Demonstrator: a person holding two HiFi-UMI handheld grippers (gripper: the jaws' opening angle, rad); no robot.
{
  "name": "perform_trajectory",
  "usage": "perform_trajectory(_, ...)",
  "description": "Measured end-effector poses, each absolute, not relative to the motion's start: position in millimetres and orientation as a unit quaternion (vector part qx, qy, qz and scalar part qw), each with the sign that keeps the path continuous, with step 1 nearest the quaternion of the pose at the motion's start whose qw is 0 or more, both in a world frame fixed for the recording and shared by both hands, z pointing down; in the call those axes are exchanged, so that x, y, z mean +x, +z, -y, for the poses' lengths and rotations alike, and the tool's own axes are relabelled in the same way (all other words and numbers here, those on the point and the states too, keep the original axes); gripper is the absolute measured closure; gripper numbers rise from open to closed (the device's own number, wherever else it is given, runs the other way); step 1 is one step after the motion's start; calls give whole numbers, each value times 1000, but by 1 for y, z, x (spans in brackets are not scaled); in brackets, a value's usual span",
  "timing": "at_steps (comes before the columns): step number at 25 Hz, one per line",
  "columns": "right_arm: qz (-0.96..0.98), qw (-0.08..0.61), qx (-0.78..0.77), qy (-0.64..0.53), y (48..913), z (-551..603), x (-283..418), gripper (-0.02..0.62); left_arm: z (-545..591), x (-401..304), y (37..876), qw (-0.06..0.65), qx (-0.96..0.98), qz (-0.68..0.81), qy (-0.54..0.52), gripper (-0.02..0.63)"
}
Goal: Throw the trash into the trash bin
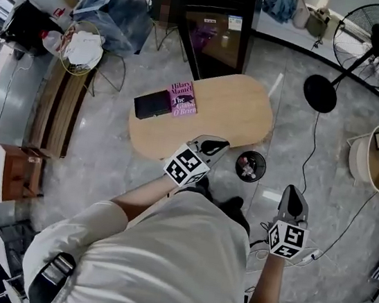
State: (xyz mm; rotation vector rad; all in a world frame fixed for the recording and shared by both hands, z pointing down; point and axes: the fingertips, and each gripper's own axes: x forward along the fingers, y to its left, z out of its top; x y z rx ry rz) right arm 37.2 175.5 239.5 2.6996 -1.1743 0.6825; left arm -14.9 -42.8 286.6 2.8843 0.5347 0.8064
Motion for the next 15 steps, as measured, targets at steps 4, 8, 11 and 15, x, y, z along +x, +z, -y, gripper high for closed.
perform_trajectory(4,391,52,894,211,219,-197,41,584,23,-13,255,57,955,-182,229,600)
perform_trajectory(8,398,51,896,190,200,-219,47,584,6,-11,233,56,960,-181,205,600)
perform_trajectory(11,399,49,899,174,187,-230,53,584,0,-10,217,63,964,-177,187,600)
perform_trajectory(15,407,56,900,146,171,-234,60,584,-4,-5,205,68,967,-171,174,600)
